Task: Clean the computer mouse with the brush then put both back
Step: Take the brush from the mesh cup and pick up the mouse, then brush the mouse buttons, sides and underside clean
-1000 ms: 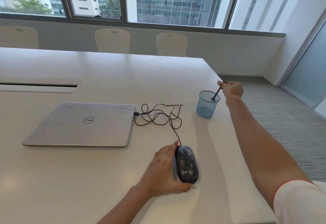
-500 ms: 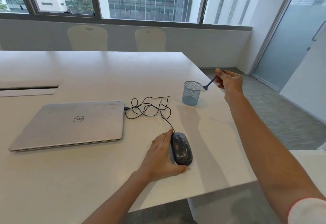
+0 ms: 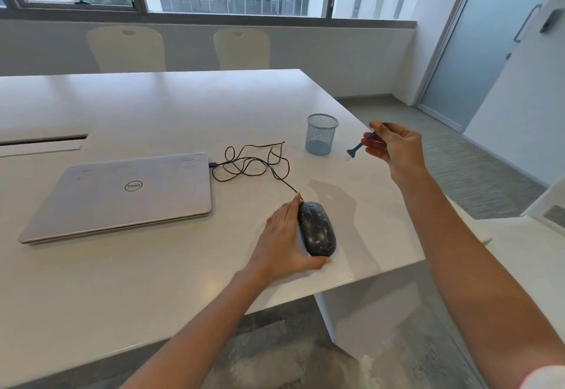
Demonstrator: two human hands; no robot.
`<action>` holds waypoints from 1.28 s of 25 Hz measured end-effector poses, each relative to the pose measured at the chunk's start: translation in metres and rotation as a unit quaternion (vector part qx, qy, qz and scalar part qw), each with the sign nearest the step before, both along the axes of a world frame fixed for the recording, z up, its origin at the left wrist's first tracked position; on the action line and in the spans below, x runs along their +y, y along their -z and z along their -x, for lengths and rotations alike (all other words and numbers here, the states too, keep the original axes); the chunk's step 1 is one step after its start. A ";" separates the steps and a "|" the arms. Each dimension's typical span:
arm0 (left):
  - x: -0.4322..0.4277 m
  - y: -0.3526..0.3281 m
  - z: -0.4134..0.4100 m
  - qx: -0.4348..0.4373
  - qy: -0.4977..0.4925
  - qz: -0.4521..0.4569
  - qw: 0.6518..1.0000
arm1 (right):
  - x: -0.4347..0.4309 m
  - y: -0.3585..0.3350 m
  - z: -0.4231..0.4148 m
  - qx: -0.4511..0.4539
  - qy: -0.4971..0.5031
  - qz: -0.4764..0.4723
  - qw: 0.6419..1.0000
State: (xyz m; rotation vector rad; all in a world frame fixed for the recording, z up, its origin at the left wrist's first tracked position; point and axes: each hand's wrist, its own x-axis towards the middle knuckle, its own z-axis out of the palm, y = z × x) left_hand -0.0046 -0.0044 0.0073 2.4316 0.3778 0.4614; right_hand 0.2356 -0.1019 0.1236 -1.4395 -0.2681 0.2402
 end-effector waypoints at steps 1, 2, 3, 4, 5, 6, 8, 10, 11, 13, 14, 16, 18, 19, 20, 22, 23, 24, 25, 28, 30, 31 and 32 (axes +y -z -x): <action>-0.003 0.000 0.000 0.001 -0.003 -0.003 1.000 | -0.005 0.002 0.004 0.002 -0.008 -0.009 1.000; -0.006 0.000 0.001 0.000 -0.005 -0.006 1.000 | -0.010 0.004 0.009 0.005 -0.017 -0.021 1.000; -0.011 0.000 0.001 -0.001 -0.006 -0.011 1.000 | -0.016 0.005 0.013 0.008 -0.025 -0.031 0.999; -0.016 -0.001 0.002 -0.004 -0.010 -0.015 1.000 | -0.022 0.007 0.018 0.012 -0.032 -0.039 0.999; -0.022 -0.003 0.002 -0.007 -0.014 -0.019 1.000 | -0.031 0.009 0.023 0.016 -0.037 -0.043 0.998; -0.028 -0.004 0.002 -0.011 -0.018 -0.019 1.000 | -0.039 0.011 0.029 0.017 -0.041 -0.044 0.998; -0.041 -0.005 0.004 -0.014 -0.025 -0.015 0.999 | -0.060 0.018 0.039 0.015 -0.048 -0.041 0.998; -0.055 -0.008 0.004 -0.022 -0.028 -0.017 0.999 | -0.081 0.023 0.048 0.012 -0.054 -0.049 0.997; -0.063 -0.009 0.003 -0.027 -0.030 -0.018 0.999 | -0.091 0.025 0.051 0.012 -0.055 -0.053 0.997; -0.078 -0.008 0.003 -0.030 -0.035 -0.015 0.999 | -0.111 0.027 0.057 0.013 -0.058 -0.062 0.996; -0.086 -0.006 0.003 -0.029 -0.035 -0.013 0.999 | -0.120 0.028 0.059 0.013 -0.058 -0.065 0.996; -0.103 -0.002 0.003 -0.031 -0.033 -0.012 0.999 | -0.138 0.031 0.065 0.012 -0.057 -0.066 0.996; -0.117 0.005 0.001 -0.031 -0.032 -0.007 0.999 | -0.154 0.034 0.073 0.012 -0.054 -0.065 0.996; -0.123 0.008 0.001 -0.029 -0.031 -0.004 0.999 | -0.162 0.036 0.076 0.012 -0.053 -0.065 0.996; -0.131 0.010 0.000 -0.027 -0.028 -0.001 0.999 | -0.171 0.038 0.080 0.012 -0.051 -0.066 0.996; -0.145 0.014 -0.001 -0.027 -0.024 0.001 0.999 | -0.187 0.040 0.087 0.016 -0.047 -0.069 0.996; -0.151 0.016 -0.002 -0.029 -0.024 0.002 0.999 | -0.195 0.042 0.090 0.018 -0.043 -0.070 0.996; -0.156 0.019 -0.003 -0.030 -0.023 0.003 0.999 | -0.201 0.043 0.093 0.020 -0.040 -0.071 0.996; -0.161 0.021 -0.004 -0.032 -0.022 0.004 0.999 | -0.208 0.045 0.096 0.020 -0.037 -0.072 0.997; -0.175 0.029 -0.002 -0.039 -0.018 0.009 0.999 | -0.224 0.052 0.107 0.021 -0.022 -0.086 0.996; -0.185 0.033 0.001 -0.044 -0.010 0.011 0.999 | -0.233 0.057 0.114 0.017 -0.005 -0.095 0.995; -0.189 0.035 0.001 -0.047 -0.008 0.010 0.999 | -0.237 0.059 0.117 0.014 0.003 -0.096 0.995; -0.192 0.036 0.002 -0.050 -0.007 0.008 0.999 | -0.241 0.061 0.121 0.013 0.011 -0.096 0.995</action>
